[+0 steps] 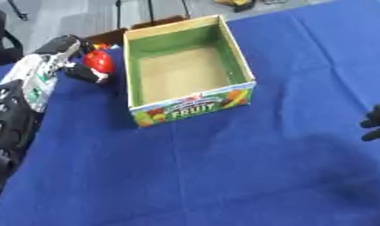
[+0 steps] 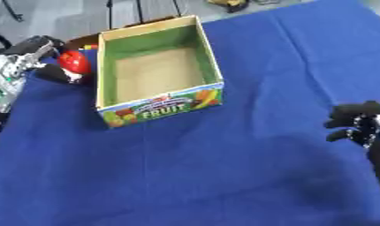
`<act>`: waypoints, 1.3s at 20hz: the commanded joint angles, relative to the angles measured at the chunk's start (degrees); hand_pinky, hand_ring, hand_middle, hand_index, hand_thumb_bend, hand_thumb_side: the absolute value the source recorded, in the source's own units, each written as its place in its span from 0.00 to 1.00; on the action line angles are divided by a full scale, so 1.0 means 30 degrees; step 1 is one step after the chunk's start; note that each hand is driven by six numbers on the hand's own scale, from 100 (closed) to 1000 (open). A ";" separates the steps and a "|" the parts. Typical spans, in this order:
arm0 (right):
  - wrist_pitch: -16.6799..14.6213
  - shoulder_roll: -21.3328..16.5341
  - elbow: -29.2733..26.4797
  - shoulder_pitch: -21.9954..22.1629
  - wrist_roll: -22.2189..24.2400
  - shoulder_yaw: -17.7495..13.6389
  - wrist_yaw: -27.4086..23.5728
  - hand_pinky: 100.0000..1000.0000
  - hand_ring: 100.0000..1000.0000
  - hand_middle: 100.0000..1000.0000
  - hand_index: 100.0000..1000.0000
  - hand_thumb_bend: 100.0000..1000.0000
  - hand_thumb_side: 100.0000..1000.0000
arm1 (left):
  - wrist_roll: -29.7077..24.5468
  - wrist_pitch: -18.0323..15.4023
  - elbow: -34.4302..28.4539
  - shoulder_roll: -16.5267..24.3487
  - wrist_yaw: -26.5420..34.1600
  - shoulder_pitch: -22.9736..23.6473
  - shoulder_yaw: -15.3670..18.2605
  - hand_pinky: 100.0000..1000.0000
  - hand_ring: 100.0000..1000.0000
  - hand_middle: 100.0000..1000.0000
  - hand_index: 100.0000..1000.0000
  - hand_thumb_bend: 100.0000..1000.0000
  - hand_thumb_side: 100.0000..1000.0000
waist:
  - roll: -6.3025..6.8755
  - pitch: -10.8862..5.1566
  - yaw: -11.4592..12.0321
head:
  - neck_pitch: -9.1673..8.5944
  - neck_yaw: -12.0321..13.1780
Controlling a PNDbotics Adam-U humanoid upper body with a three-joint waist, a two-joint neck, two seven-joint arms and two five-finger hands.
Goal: Pick up objects on the table and place them in the box.
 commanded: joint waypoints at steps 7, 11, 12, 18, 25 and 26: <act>-0.0020 -0.0388 -0.0506 -0.0227 0.0070 -0.0198 0.0006 0.49 0.61 0.58 0.69 0.00 0.91 | -0.0688 -0.0118 -0.0053 0.0087 -0.0066 -0.0140 -0.0223 0.59 0.56 0.58 0.75 0.42 0.32 | -0.0109 -0.0336 -0.0069 | -0.0231 0.0108; -0.0010 -0.0365 -0.0463 -0.0180 0.0046 -0.0220 0.0029 0.49 0.61 0.58 0.69 0.00 0.91 | -0.1230 0.0205 -0.0073 0.0025 -0.0210 -0.0020 -0.0287 0.37 0.41 0.47 0.68 0.26 0.22 | -0.0130 -0.0381 -0.0037 | -0.0193 0.0076; -0.0010 -0.0356 -0.0458 -0.0178 0.0045 -0.0222 0.0033 0.49 0.61 0.58 0.69 0.00 0.91 | -0.1290 0.0287 -0.0121 0.0012 -0.0227 0.0002 -0.0297 0.33 0.39 0.46 0.66 0.23 0.21 | -0.0142 -0.0402 -0.0023 | -0.0177 0.0065; -0.0010 -0.0321 -0.0345 -0.0006 -0.0006 -0.0280 0.0036 0.49 0.61 0.58 0.69 0.00 0.91 | -0.1883 0.0413 -0.0902 0.0293 0.0400 -0.0018 -0.0426 0.30 0.37 0.44 0.64 0.18 0.21 | -0.0363 -0.0769 0.0225 | 0.0002 -0.0063; -0.0037 -0.0301 -0.0160 0.0378 -0.0049 -0.0340 -0.0042 0.49 0.61 0.58 0.69 0.00 0.90 | -0.2882 -0.0032 -0.2876 0.0713 0.1069 -0.0674 -0.1015 0.30 0.37 0.44 0.64 0.17 0.21 | -0.0701 -0.1685 0.0784 | 0.0346 -0.0327; -0.0042 -0.0307 -0.0140 0.0410 -0.0039 -0.0333 -0.0057 0.49 0.61 0.58 0.69 0.00 0.90 | -0.3032 -0.0117 -0.3081 0.0628 0.1066 -0.0812 -0.1117 0.30 0.37 0.44 0.64 0.17 0.21 | -0.0723 -0.1790 0.0833 | 0.0376 -0.0338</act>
